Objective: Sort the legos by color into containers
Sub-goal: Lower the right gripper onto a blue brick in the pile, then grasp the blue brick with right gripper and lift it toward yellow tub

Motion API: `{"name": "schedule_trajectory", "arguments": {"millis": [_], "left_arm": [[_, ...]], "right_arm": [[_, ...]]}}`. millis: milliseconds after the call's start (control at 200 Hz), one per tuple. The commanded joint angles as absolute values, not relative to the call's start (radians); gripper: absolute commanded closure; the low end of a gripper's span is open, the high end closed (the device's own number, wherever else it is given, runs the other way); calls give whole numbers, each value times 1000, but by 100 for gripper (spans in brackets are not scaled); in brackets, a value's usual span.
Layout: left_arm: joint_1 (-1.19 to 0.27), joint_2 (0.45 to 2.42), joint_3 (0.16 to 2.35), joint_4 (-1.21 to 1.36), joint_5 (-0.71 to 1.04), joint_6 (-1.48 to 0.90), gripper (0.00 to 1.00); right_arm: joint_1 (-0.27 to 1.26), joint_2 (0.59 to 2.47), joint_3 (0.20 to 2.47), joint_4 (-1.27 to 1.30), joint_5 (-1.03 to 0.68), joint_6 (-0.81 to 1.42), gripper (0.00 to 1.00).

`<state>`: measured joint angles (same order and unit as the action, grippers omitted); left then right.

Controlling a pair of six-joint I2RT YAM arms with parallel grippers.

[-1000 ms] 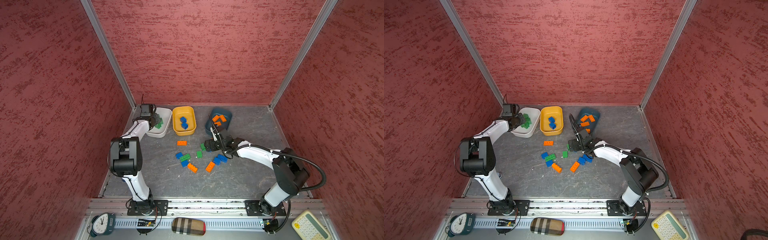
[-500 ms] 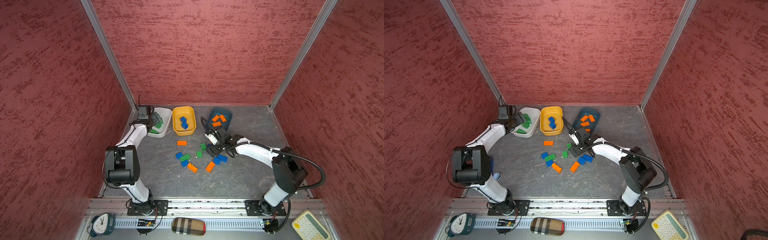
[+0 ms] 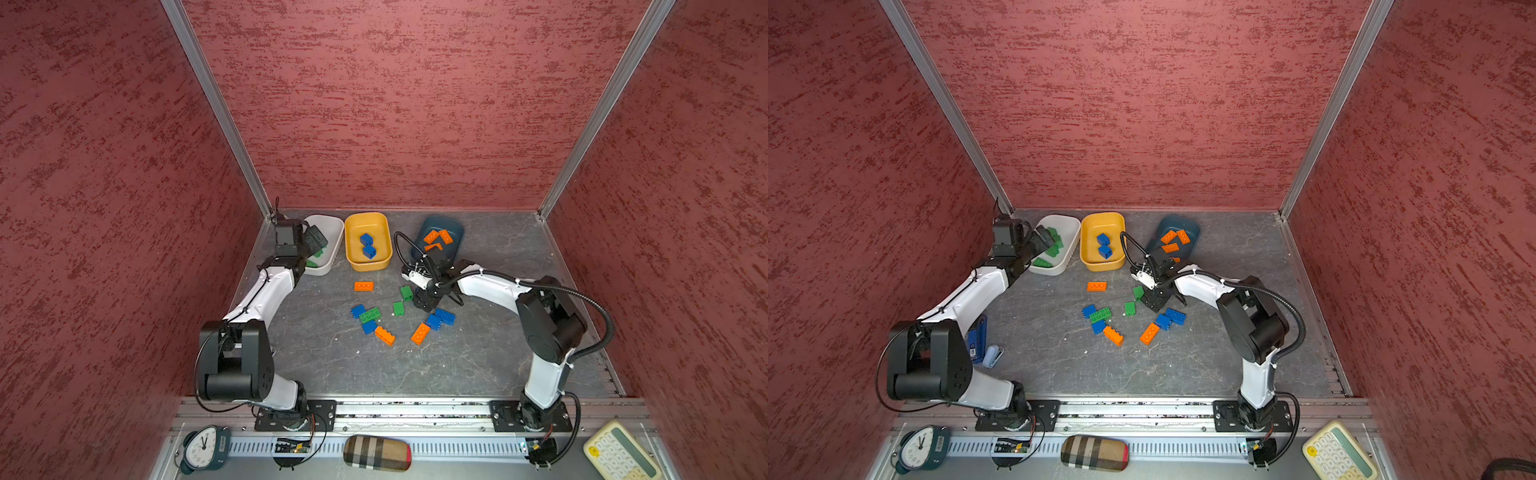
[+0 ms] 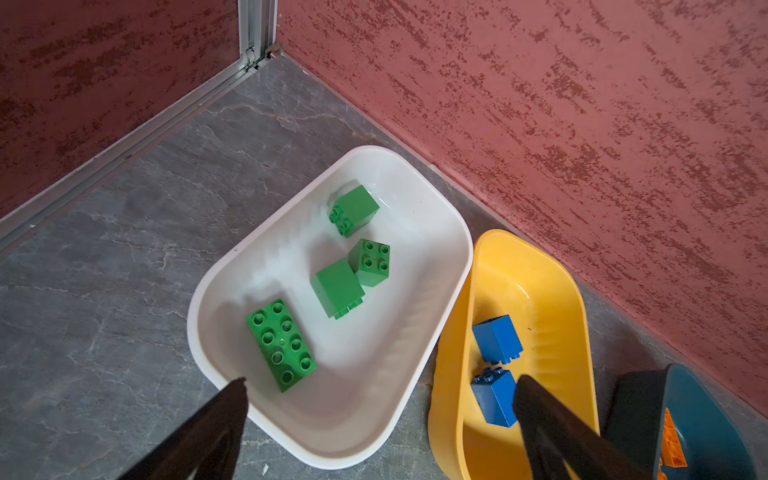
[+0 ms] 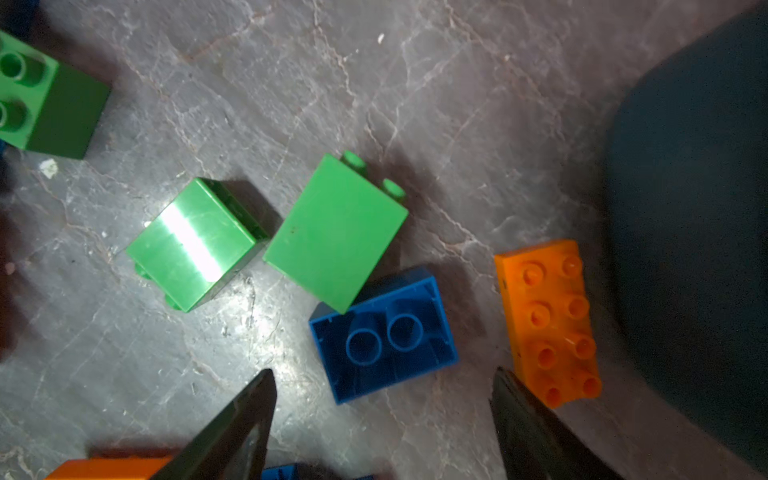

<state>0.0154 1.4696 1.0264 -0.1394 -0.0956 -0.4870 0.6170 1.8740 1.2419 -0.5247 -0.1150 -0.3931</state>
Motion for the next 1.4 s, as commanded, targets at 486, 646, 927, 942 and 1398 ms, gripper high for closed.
{"name": "schedule_trajectory", "arguments": {"millis": [486, 646, 927, 942, 1398], "left_arm": [[16, 1451, 1007, -90, -105, -523, 1], [15, 1465, 1023, -116, -109, -518, 1], [14, 1500, 1043, -140, -40, -499, 1], [13, 1504, 1045, -145, -39, -499, 0], [9, 1496, 1018, -117, -11, -471, 0]], "right_arm": [[620, 1982, 1338, -584, -217, -509, 41], [620, 1954, 1311, -561, -176, -494, 56], [620, 1859, 1285, -466, -193, -494, 75], [620, 1853, 1285, -458, -193, -493, 75], [648, 1908, 1404, -86, -393, -278, 79]]}}
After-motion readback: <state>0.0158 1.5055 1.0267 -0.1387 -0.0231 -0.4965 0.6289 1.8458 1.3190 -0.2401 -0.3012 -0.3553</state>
